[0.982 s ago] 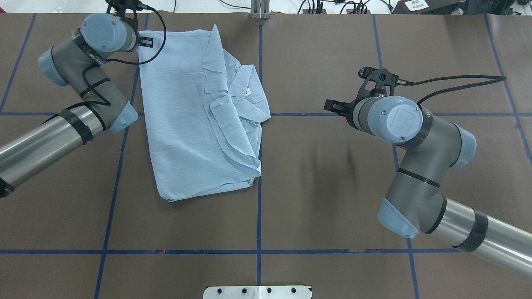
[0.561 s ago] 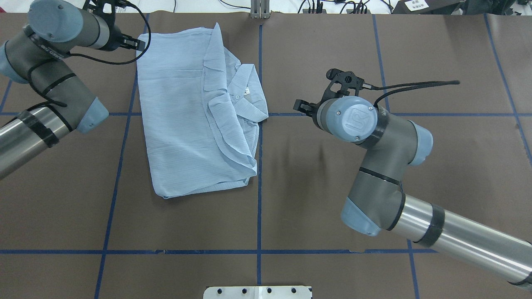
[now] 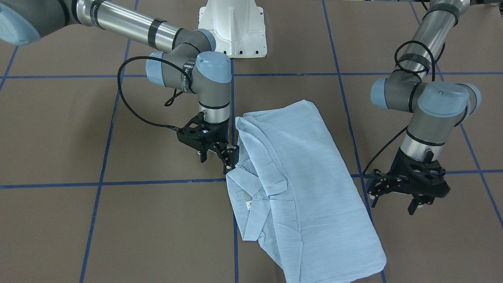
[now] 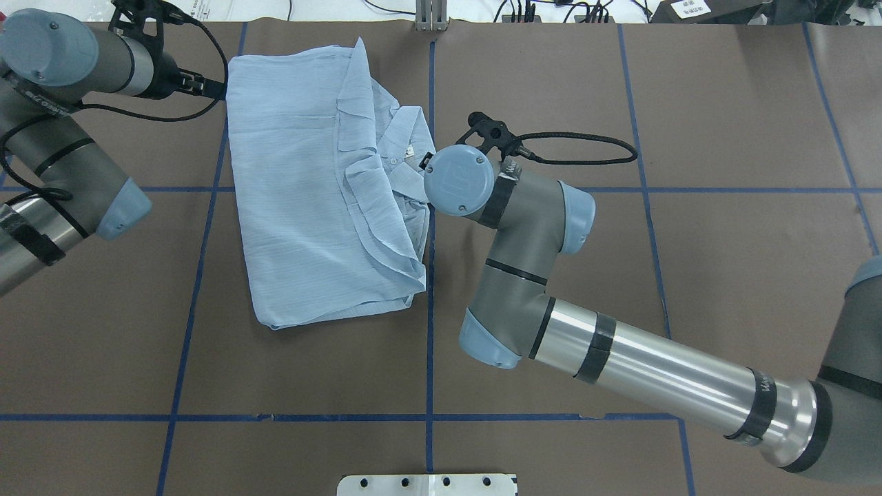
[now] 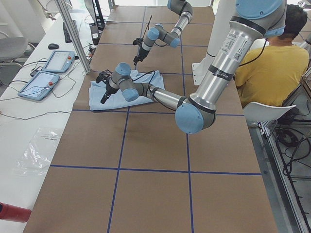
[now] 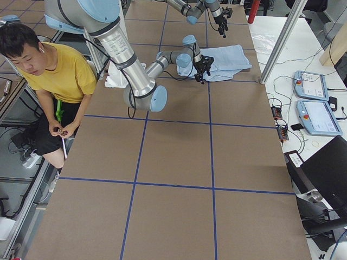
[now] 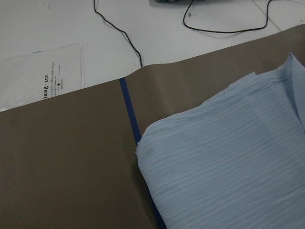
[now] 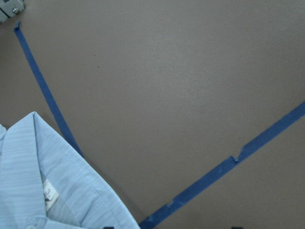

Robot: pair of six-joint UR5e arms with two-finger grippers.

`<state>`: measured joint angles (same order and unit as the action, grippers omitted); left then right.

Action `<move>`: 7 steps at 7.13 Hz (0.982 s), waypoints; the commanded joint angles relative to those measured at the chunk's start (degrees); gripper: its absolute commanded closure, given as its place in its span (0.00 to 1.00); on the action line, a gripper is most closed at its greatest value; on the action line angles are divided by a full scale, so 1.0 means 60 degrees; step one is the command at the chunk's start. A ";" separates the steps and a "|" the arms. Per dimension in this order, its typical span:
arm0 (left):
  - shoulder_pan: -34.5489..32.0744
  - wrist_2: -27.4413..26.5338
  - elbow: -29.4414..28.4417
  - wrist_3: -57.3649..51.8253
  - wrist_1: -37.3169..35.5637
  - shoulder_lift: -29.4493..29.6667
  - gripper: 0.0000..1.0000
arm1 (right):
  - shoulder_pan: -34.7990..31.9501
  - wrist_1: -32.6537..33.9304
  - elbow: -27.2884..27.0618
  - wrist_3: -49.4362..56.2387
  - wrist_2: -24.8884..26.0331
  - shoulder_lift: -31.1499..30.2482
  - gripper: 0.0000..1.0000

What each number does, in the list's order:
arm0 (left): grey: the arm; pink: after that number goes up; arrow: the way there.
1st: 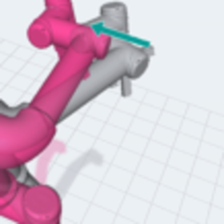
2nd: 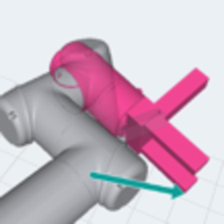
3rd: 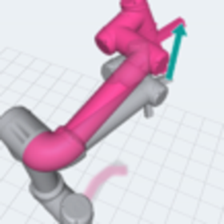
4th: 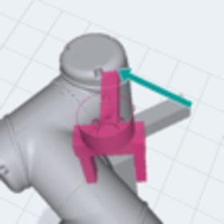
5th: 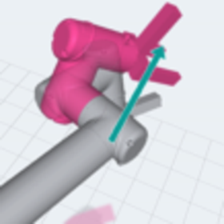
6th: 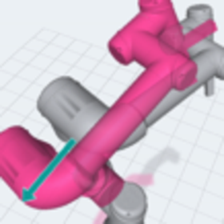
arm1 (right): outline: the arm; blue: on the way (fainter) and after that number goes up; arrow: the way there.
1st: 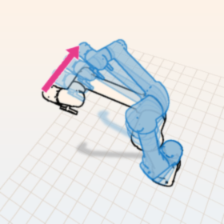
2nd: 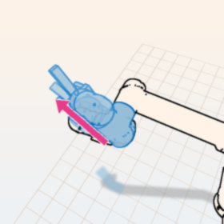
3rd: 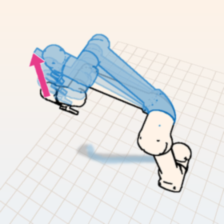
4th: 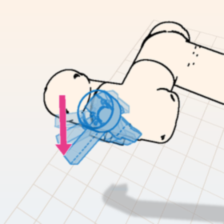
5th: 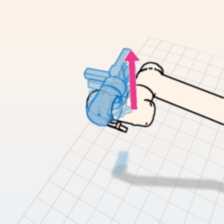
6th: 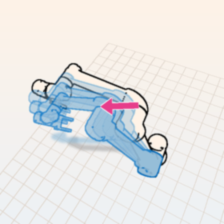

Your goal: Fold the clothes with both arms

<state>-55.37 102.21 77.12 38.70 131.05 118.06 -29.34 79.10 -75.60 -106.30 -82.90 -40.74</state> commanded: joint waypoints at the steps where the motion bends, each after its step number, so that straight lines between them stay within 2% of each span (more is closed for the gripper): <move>1: 0.0014 0.0001 0.0081 0.0011 0.0000 -0.0077 0.00 | 0.0217 -0.0101 0.0835 -0.0374 0.0573 0.0665 0.22; 5: 0.0014 0.0001 0.0082 -0.0004 0.0000 -0.0107 0.00 | 0.0320 -0.0790 0.1889 -0.0463 0.0794 0.1119 0.29; 7: 0.0014 0.0001 0.0096 -0.0004 0.0000 -0.0107 0.00 | 0.0349 -0.0775 0.1936 -0.0463 0.0808 0.1121 0.34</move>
<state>-55.28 102.22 77.67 38.68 131.05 117.44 -27.38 74.50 -64.44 -109.07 -78.14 -34.16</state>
